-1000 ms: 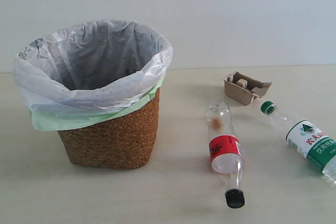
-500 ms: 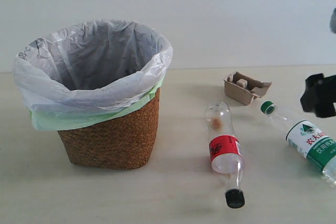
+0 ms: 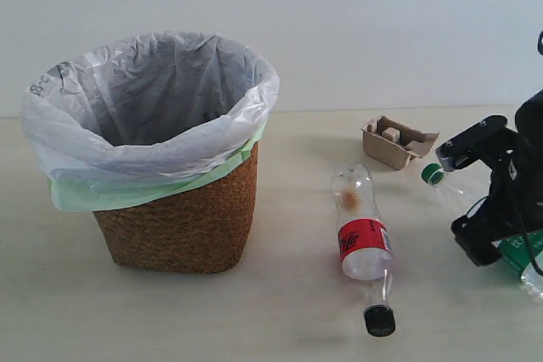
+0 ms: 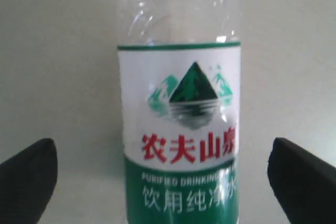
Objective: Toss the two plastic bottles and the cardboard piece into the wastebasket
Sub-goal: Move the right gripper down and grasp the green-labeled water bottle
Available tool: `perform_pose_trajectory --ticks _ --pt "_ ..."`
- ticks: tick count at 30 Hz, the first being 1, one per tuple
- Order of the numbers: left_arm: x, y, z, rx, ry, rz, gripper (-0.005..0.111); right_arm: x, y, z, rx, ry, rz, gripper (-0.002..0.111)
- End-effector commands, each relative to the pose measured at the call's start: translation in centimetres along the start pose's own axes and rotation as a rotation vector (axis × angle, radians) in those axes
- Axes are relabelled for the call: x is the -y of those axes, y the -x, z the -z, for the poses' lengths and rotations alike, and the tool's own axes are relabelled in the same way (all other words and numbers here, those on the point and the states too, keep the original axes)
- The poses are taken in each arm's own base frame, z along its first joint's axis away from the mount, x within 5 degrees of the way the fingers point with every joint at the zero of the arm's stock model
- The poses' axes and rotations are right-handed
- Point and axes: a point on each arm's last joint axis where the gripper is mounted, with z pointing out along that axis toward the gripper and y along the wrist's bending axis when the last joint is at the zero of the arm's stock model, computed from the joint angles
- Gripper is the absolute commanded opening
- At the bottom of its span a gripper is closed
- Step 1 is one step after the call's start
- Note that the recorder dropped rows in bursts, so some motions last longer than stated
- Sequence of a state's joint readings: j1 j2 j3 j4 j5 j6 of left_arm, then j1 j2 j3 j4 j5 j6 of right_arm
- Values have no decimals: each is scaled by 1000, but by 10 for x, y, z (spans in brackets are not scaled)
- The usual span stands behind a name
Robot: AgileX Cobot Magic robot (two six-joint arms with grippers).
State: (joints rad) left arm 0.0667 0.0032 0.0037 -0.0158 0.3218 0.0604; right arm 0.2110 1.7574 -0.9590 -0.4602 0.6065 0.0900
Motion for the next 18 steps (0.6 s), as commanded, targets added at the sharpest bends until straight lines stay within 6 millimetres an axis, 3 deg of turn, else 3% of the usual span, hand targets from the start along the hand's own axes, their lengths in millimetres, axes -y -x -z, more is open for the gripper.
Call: perform_pose_trajectory --ticks 1,6,18 --pt "0 3 1 22 -7 9 108 7 19 -11 27 -42 -61 105" --pt "0 3 1 22 -7 9 108 4 18 -27 -13 -52 -20 105" --pt "0 3 1 22 -7 9 108 4 22 -29 21 -58 -2 105"
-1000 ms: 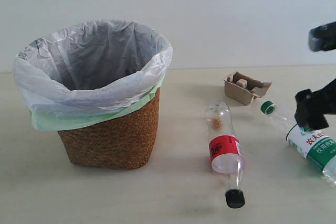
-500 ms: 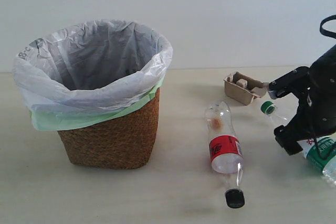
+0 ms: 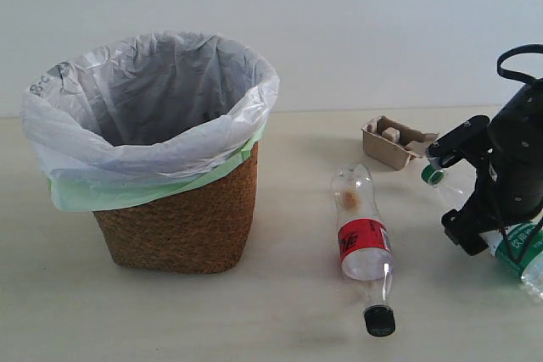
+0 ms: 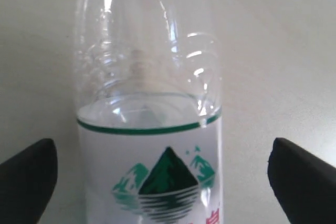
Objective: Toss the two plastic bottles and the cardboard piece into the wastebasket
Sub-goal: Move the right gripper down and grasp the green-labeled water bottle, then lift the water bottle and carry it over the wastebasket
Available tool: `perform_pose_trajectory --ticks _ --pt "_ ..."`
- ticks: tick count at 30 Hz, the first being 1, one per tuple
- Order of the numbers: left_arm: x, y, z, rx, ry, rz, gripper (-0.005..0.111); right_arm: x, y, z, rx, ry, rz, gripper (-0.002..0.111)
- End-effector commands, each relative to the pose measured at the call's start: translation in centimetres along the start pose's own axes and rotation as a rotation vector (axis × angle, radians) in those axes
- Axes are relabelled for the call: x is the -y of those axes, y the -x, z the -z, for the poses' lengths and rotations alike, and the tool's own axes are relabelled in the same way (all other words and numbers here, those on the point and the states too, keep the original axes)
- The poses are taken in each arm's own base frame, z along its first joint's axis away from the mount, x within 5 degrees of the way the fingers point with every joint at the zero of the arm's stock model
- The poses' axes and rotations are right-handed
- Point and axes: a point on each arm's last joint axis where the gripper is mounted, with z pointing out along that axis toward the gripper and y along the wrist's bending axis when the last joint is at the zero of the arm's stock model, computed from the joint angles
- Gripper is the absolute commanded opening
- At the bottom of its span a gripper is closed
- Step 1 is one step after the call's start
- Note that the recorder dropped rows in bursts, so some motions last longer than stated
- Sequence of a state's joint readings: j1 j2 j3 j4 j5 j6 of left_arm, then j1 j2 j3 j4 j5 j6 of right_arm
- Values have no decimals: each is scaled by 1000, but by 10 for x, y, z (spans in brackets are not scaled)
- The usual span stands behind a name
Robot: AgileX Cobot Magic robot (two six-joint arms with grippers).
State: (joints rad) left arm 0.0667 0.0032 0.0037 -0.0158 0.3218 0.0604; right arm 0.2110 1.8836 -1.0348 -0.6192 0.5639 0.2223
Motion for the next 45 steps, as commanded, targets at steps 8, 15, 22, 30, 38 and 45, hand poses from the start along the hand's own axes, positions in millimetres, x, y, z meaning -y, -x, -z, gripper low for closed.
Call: perform_pose_trajectory --ticks 8,15,22,30,38,45 --pt "0 3 1 22 -7 9 108 -1 1 -1 15 11 -18 95" --pt "0 3 1 22 -7 9 108 -5 -2 -9 -22 30 -75 2" --pt "0 3 1 22 -7 9 108 1 1 -4 -67 1 -120 0" --pt "0 3 1 22 -7 9 108 31 15 74 188 -42 -250 0" --pt "0 3 1 22 -7 9 108 51 12 206 785 62 -442 0" --pt "0 3 1 22 -7 9 108 30 3 296 1255 173 -362 0"
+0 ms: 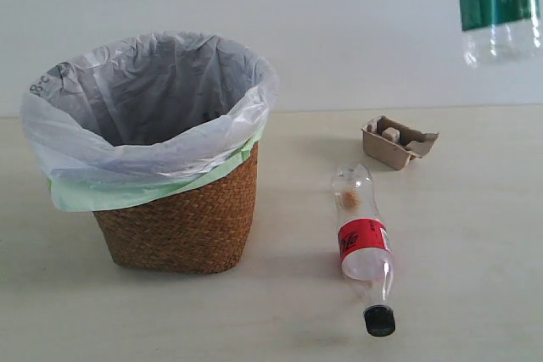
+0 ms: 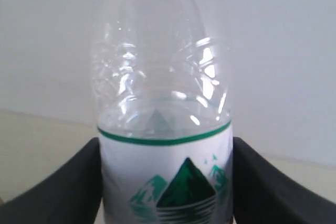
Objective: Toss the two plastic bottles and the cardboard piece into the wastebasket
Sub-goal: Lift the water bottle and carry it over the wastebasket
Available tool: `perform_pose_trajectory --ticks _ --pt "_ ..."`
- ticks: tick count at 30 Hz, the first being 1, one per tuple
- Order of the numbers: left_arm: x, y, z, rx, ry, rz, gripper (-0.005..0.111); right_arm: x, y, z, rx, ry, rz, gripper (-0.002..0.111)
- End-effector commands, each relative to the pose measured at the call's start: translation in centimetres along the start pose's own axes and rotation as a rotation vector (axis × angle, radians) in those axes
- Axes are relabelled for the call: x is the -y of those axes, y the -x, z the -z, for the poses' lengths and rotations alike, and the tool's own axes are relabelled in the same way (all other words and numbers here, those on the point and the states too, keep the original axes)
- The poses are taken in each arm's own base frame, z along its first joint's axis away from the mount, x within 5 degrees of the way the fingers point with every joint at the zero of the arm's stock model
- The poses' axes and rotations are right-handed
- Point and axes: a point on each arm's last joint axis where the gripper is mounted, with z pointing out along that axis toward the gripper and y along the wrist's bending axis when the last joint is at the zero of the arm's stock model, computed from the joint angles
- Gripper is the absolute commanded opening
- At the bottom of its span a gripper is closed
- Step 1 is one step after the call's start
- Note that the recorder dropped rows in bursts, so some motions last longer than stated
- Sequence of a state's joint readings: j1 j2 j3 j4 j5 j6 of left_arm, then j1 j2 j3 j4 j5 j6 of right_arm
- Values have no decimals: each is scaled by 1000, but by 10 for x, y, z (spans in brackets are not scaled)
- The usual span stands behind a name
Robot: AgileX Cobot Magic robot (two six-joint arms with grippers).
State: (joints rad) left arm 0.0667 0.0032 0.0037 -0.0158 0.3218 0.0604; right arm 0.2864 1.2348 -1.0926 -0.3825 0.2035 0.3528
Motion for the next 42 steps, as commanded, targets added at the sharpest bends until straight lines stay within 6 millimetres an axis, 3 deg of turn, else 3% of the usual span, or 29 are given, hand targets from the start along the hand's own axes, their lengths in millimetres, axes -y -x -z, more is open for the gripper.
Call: perform_pose_trajectory --ticks 1,6,11,18,21,23,27,31,36,39,41,42 --pt "0 3 1 22 -7 9 108 -29 30 29 243 156 6 0" --pt "0 3 1 22 -7 9 108 -53 38 34 341 286 -49 0" --pt "0 3 1 22 -7 9 108 -65 28 13 310 318 -38 0" --pt "0 3 1 22 -7 9 108 -65 -4 -16 135 210 618 0" --pt "0 3 1 22 -7 9 108 -66 2 -14 191 196 798 0" --pt "0 3 1 22 -7 9 108 -67 11 -12 240 190 794 0" --pt "0 3 1 22 -7 9 108 -69 23 -12 293 197 696 0" --pt "0 3 1 22 -7 9 108 -70 17 -21 241 219 562 0" --pt "0 3 1 22 -7 9 108 -80 8 -31 134 297 -12 0" --pt "0 3 1 22 -7 9 108 -107 10 -28 143 434 -320 0" --pt "0 3 1 22 -7 9 108 -153 22 -15 267 782 -666 0" --pt "0 3 1 22 -7 9 108 -161 25 -11 335 868 -683 0"
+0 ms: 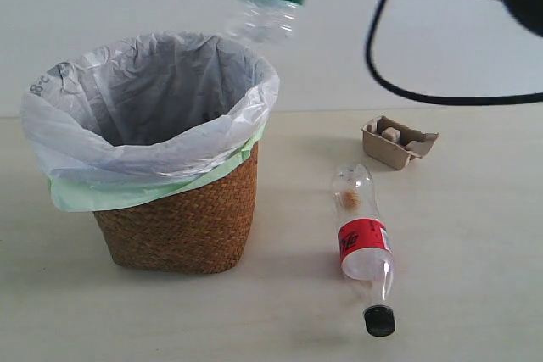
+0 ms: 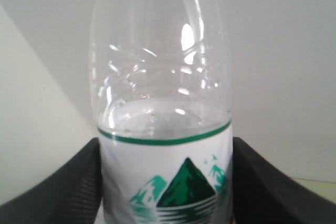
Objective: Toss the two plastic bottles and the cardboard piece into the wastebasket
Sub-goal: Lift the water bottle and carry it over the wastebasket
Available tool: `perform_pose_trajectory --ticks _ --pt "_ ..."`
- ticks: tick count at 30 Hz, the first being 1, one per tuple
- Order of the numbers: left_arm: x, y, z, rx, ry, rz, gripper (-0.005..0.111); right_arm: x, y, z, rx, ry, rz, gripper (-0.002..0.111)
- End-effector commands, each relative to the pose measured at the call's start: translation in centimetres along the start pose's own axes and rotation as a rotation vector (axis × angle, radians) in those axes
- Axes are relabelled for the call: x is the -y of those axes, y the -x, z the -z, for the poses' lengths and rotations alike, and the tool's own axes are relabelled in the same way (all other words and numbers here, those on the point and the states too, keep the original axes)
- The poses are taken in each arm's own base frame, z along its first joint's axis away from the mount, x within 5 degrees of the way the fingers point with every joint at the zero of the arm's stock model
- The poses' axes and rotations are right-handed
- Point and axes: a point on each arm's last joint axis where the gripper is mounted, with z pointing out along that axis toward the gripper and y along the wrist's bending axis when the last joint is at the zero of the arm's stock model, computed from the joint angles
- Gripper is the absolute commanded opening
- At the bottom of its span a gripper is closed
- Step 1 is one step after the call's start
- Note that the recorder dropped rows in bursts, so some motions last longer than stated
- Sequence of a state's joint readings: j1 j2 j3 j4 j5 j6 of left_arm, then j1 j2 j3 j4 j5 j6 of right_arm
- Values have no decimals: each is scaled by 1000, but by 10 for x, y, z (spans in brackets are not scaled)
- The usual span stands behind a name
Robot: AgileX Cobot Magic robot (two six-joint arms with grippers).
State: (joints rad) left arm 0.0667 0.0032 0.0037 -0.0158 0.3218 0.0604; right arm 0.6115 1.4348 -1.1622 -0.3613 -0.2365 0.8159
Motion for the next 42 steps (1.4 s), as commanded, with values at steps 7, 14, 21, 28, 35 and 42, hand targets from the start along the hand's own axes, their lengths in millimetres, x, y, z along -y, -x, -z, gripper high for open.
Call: perform_pose_trajectory --ticks 7,14,21,28,35,42 --pt "0 3 1 22 -7 9 108 -39 -21 -25 99 296 -46 0" --pt "0 3 1 22 -7 9 108 -28 -5 -23 -87 33 846 0" --pt "0 3 1 22 -7 9 108 -31 16 -18 -189 -18 1077 0" --pt "0 3 1 22 -7 9 108 -40 9 -33 -43 6 -107 0" --pt "0 3 1 22 -7 9 108 -61 20 -32 118 131 -145 0" --pt "0 3 1 22 -7 9 108 -52 3 -33 -55 56 565 0"
